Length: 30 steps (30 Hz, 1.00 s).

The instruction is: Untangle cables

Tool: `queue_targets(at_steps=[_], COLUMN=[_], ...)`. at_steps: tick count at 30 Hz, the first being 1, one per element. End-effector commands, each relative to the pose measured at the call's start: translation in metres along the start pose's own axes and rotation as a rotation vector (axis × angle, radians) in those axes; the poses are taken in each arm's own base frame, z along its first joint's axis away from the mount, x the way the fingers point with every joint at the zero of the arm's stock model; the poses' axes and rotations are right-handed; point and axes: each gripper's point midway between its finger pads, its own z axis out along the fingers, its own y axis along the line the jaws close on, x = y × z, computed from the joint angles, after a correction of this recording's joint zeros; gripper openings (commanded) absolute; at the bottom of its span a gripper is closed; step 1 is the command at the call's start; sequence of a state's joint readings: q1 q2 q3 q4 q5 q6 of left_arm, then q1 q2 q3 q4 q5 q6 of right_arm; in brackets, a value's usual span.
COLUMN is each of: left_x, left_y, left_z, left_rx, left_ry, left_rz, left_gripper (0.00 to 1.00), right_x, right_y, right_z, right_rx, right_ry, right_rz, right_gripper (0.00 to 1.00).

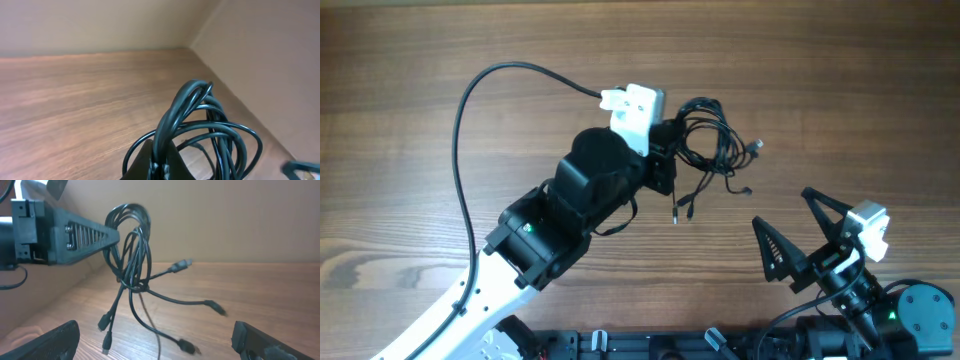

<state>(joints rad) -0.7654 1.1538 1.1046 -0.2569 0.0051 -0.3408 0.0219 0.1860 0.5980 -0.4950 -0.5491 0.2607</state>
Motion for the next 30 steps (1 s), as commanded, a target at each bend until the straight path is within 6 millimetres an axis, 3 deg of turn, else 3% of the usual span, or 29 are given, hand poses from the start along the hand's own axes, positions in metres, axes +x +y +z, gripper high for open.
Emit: queue_targets(at_steps=[1, 4, 8, 11, 13, 14, 17, 22, 27, 30], left_x=[-0.008, -0.015, -0.022, -0.021, -0.017, -0.015, -0.011, -0.003, -0.001, 0.005], left_y=[-0.028, -0.031, -0.034, -0.037, -0.046, -0.05, -0.06, -0.066, -0.068, -0.083], left_z=[-0.006, -0.007, -0.008, -0.009, -0.01, -0.01, -0.011, -0.013, -0.013, -0.018], left_rx=[0.143, 0.153, 0.164, 0.178, 0.208, 0.219, 0.243, 0.284, 0.298, 0.394], left_ry=[-0.012, -0.041, -0.075, -0.071, -0.06, -0.056, -0.047, -0.027, -0.02, 0.004], left_rz=[0.107, 0.109, 0.137, 0.137, 0.14, 0.142, 0.15, 0.251, 0.263, 0.267], left_gripper=[0.04, 0.04, 0.04, 0.04, 0.04, 0.04, 0.04, 0.04, 0.04, 0.04], right_x=[-0.003, 0.003, 0.014, 0.013, 0.012, 0.011, 0.014, 0.013, 0.013, 0.011], right_y=[0.019, 0.032, 0.013, 0.013, 0.026, 0.042, 0.067, 0.067, 0.066, 0.058], right_z=[-0.005, -0.006, -0.005, -0.005, -0.006, -0.009, -0.017, -0.017, -0.016, -0.013], right_rx=[-0.089, -0.17, -0.072, -0.072, -0.147, -0.241, -0.393, -0.394, -0.389, -0.338], right_ry=[0.0, 0.017, 0.058, 0.057, 0.048, 0.036, 0.022, -0.01, -0.031, -0.031], right_rz=[-0.073, -0.165, -0.178, -0.179, -0.222, -0.285, -0.381, -0.522, -0.639, -0.655], right_gripper=[1.0, 1.0, 1.0, 0.98, 0.88, 0.86, 0.84, 0.83, 0.72, 0.67])
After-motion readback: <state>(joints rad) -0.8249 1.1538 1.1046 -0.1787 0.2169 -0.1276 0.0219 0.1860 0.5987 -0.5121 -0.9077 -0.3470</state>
